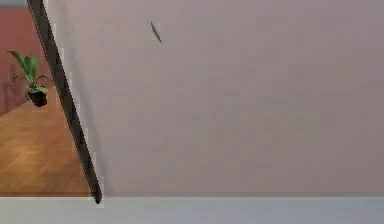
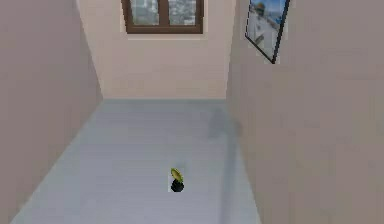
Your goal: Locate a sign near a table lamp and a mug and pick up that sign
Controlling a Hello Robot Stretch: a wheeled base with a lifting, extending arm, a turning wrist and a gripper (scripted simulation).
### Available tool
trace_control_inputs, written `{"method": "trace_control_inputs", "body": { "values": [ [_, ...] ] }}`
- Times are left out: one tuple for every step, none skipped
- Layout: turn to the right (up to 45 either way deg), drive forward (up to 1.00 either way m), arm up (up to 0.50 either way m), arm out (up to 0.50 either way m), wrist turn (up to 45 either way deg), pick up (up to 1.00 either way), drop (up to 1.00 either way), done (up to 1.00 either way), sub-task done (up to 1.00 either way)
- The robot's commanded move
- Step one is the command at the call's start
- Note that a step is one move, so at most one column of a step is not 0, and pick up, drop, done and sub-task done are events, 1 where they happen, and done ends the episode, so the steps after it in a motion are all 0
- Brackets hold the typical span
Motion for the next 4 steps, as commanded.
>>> {"method": "trace_control_inputs", "body": {
  "values": [
    [0.0, 0.05, 0.0, 0.0, 0.0, 0.0, 0.0, 0.0, 0.0],
    [-45.0, 0.0, 0.0, 0.0, 0.0, 0.0, 0.0, 0.0, 0.0],
    [-18.0, 0.0, 0.0, 0.0, 0.0, 0.0, 0.0, 0.0, 0.0],
    [0.0, 1.0, 0.0, 0.0, 0.0, 0.0, 0.0, 0.0, 0.0]
  ]
}}
